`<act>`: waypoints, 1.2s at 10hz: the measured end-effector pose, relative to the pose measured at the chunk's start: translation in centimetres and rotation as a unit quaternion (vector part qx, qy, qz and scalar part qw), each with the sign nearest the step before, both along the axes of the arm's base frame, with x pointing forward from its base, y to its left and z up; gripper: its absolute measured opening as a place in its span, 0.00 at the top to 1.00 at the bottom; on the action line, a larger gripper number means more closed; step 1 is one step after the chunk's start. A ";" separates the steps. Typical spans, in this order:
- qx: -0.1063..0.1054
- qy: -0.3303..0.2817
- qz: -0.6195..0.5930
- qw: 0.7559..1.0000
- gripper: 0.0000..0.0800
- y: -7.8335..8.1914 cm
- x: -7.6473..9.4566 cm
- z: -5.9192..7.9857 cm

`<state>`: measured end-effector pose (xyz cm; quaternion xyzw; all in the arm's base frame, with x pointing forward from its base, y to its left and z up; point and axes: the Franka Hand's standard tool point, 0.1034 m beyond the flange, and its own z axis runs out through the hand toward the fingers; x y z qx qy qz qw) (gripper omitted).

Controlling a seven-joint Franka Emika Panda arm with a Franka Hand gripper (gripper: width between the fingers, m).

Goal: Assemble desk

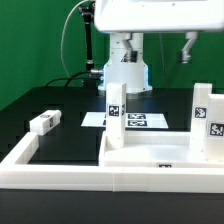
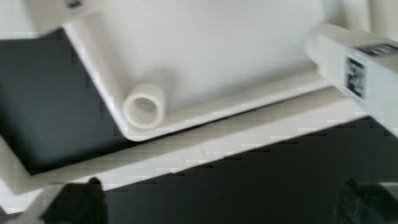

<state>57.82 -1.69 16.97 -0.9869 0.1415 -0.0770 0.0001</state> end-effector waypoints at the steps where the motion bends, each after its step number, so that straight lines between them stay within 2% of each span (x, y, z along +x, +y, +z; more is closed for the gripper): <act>1: -0.002 0.004 -0.004 1.000 0.19 -1.4 -0.8 -0.7; 2: 0.001 0.001 -0.006 1.000 0.19 -0.5 -0.4 -0.4; 5: 0.001 0.001 0.014 1.000 0.19 -0.8 -0.6 -0.4; 6: 0.011 -0.001 0.042 0.999 0.19 -3.5 -1.5 -0.3; 7: 0.009 0.001 0.043 0.999 0.19 -6.7 -2.9 -0.7; 9: 0.007 0.004 0.037 0.999 0.19 -10.5 -4.8 -1.8; 11: 0.007 0.003 0.038 0.999 0.19 -9.7 -4.4 -1.7; 12: 0.006 0.004 0.036 0.999 0.19 -9.8 -4.5 -1.8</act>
Offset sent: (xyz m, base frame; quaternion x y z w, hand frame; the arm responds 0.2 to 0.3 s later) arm 0.0000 0.0000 0.0000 0.0000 0.0000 0.0000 1.0000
